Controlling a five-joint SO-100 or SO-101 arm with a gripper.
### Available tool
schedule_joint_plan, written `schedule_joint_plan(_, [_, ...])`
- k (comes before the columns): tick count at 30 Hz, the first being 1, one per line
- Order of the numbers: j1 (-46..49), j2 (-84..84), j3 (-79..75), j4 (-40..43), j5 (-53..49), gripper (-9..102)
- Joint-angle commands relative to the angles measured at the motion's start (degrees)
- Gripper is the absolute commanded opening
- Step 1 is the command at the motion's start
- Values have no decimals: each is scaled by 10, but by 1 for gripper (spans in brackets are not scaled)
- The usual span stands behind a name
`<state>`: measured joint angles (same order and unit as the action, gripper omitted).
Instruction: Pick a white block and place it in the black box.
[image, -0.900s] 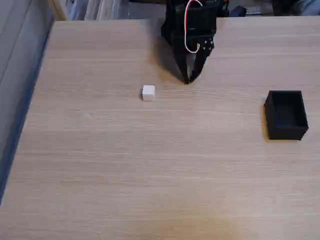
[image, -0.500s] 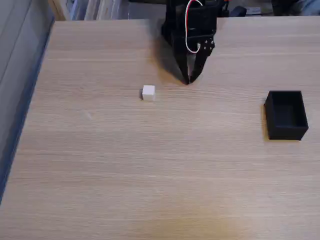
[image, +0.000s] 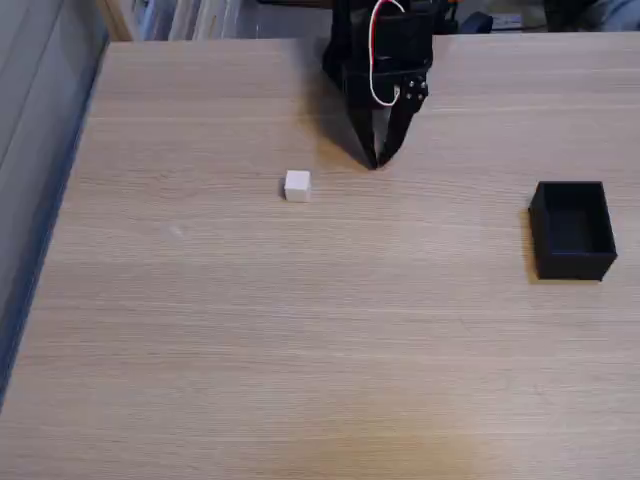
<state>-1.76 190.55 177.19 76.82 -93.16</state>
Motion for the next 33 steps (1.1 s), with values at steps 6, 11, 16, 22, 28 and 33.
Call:
schedule_joint_plan(6, [4,4,8,3,-3,0])
schedule_joint_plan(11, [4,4,8,3,-2,0])
schedule_joint_plan(16, [9,4,8,3,-4,0])
schedule_joint_plan(22, [11,4,8,2,-7,0])
schedule_joint_plan(28, [16,4,8,1,-11,0])
schedule_joint_plan(33, [24,4,8,-1,-18,0])
